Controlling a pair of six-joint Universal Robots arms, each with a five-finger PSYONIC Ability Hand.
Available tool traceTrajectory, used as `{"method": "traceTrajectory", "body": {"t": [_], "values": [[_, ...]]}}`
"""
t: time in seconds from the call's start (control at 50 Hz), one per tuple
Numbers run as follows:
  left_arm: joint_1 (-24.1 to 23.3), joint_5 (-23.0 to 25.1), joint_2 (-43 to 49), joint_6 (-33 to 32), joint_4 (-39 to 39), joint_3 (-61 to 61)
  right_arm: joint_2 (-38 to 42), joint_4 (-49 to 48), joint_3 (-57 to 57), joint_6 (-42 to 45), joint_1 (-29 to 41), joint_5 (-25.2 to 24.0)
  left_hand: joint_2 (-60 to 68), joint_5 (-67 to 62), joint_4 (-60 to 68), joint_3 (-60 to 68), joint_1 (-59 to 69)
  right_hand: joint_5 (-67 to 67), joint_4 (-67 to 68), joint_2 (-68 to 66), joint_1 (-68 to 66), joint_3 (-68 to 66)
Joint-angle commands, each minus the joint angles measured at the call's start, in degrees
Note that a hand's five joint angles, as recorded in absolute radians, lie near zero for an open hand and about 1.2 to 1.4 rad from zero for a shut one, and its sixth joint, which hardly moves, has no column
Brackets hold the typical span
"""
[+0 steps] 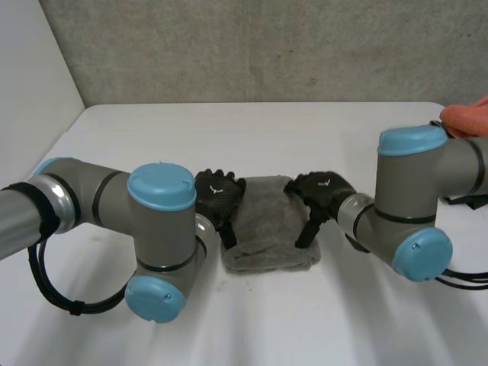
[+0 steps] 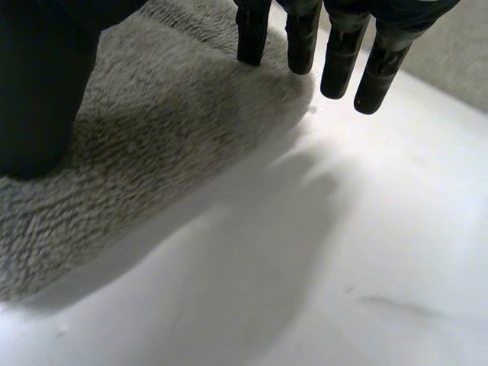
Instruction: Fold the laundry.
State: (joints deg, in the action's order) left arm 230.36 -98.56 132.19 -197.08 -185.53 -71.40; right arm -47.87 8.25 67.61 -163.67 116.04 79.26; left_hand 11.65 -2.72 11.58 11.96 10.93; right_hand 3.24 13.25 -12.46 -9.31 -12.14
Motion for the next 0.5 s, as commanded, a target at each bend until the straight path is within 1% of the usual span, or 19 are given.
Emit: {"method": "traceTrajectory", "body": {"t": [0.02, 0.08, 0.1, 0.16, 0.18, 0.22, 0.24, 0.26, 0.3, 0.32, 0.34, 0.38, 0.4, 0.46, 0.5], "values": [[0.1, 2.9, -7.4, 0.6, 0.0, 0.3, -8.6, -1.3, 1.6, -1.8, 0.2, 0.3, 0.6, 0.5, 0.7, 0.3, 1.3, -3.2, -3.2, 2.5, -0.7, 2.1], [0.2, 5.6, -11.5, 0.6, 0.0, -0.6, -11.5, -2.9, 3.6, -3.1, 0.2, 0.3, 0.6, 0.5, 0.7, 0.3, 1.3, -3.2, -3.2, 2.5, -0.7, 2.1], [0.2, 7.7, -14.0, 0.6, 0.0, -1.4, -13.2, -3.8, 5.7, -3.1, 0.2, 0.3, 0.6, 0.5, 0.7, 0.3, 1.3, -3.2, -3.2, 2.5, -0.7, 2.1], [0.6, 11.1, -17.9, 1.0, 0.2, -2.7, -15.9, -5.7, 8.9, -3.0, 0.2, 0.4, 0.9, 0.2, 1.0, 0.6, 1.6, -3.2, -3.2, 2.5, -0.7, 2.1], [1.1, 13.5, -20.8, 1.4, 0.9, -3.5, -18.0, -7.1, 11.4, -2.7, 0.3, 0.5, 1.6, -0.5, 1.7, 1.3, 2.3, -3.2, -3.2, 2.5, -0.7, 2.1], [1.8, 16.4, -23.3, 1.8, 2.3, -4.0, -19.7, -8.4, 14.2, -2.5, 0.5, 0.7, 1.4, -0.4, 1.5, 1.1, 2.1, -3.2, -3.2, 2.5, -0.7, 2.1], [2.5, 19.5, -25.2, 2.1, 4.3, -4.3, -20.4, -9.0, 15.5, -2.3, 0.7, 0.9, 1.4, -0.4, 1.5, 1.1, 2.1, -3.2, -3.2, 2.5, -0.7, 2.1], [3.0, 21.2, -26.0, 2.1, 5.4, -4.2, -21.4, -10.7, 18.6, -1.5, 1.4, 1.2, 1.4, -0.4, 1.5, 1.1, 2.1, -3.2, -3.2, 2.5, -0.7, 2.1], [3.8, 24.7, -27.2, 2.6, 7.9, -4.1, -21.7, -13.1, 21.5, -0.3, 2.4, 1.6, 1.4, -0.4, 1.5, 1.1, 2.1, -3.2, -3.2, 2.5, -0.7, 2.1], [4.6, 28.1, -27.9, 3.3, 10.1, -4.0, -21.8, -14.5, 22.9, 0.4, 3.0, 1.9, 1.1, 0.0, 1.2, 0.8, 1.8, -3.2, -3.2, 2.5, -0.7, 2.1], [5.1, 29.7, -28.1, 3.5, 11.0, -3.9, -21.6, -17.6, 25.9, 1.9, 4.4, 2.5, 1.1, 0.0, 1.2, 0.8, 1.8, -3.2, -3.2, 2.5, -0.7, 2.1], [6.0, 32.5, -28.4, 4.2, 12.7, -3.6, -21.2, -20.3, 28.1, 3.3, 5.8, 2.8, 1.1, 0.0, 1.2, 0.8, 1.8, -3.2, -3.2, 2.5, -0.7, 2.1], [6.7, 34.6, -28.5, 4.8, 13.7, -3.6, -20.8, -23.4, 29.9, 4.6, 7.3, 3.4, 0.9, 0.2, 1.0, 0.6, 1.6, -3.2, -3.2, 2.5, -0.7, 2.1], [7.6, 36.3, -28.7, 5.2, 14.2, -3.6, -19.5, -27.7, 32.1, 6.2, 8.9, 4.0, 0.8, 0.3, 0.8, 0.4, 1.5, -3.2, -3.2, 2.5, -0.7, 2.1], [7.9, 36.2, -28.8, 5.5, 14.2, -3.5, -17.4, -31.3, 33.0, 6.9, 9.9, 4.7, 0.6, 0.5, 0.7, 0.3, 1.3, -3.2, -3.2, 2.5, -0.7, 2.1]]}}
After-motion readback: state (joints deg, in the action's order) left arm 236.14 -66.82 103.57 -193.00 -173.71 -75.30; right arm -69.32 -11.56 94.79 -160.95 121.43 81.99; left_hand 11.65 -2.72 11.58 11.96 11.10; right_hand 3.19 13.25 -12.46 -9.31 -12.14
